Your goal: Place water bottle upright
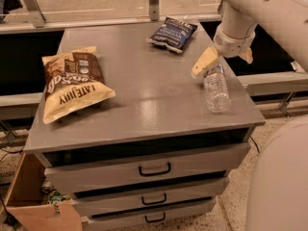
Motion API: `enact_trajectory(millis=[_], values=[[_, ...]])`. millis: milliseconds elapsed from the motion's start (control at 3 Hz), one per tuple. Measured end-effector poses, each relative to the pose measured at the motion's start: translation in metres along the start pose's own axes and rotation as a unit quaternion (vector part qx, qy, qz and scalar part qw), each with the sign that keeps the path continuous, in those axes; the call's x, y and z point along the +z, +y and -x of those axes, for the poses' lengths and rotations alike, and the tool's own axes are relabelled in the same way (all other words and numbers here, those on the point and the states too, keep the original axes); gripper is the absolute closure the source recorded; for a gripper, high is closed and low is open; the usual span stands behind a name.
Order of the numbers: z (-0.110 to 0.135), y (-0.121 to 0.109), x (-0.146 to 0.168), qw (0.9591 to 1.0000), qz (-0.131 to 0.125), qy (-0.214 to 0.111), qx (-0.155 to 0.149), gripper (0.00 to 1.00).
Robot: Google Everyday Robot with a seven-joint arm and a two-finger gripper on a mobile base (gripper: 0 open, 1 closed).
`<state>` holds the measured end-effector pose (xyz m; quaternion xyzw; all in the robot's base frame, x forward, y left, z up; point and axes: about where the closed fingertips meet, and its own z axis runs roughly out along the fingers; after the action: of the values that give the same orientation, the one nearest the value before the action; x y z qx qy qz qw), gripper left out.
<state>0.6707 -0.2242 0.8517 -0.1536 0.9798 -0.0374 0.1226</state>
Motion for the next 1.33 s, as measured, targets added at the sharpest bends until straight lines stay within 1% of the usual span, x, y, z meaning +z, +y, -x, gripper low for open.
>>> enact_trajectory(millis=[333,667,1000,1333], values=[[-0.006,0.010,0.006,0.9998,0.004,0.017,0.014,0.25],[-0.006,0.017,0.007,0.9997,0.013,0.015,0.015,0.48],[0.000,0.029,0.000,0.9994,0.031,-0.013,-0.010,0.71],[0.016,0.045,-0.013,0.9945,0.065,-0.063,-0.053,0.95]])
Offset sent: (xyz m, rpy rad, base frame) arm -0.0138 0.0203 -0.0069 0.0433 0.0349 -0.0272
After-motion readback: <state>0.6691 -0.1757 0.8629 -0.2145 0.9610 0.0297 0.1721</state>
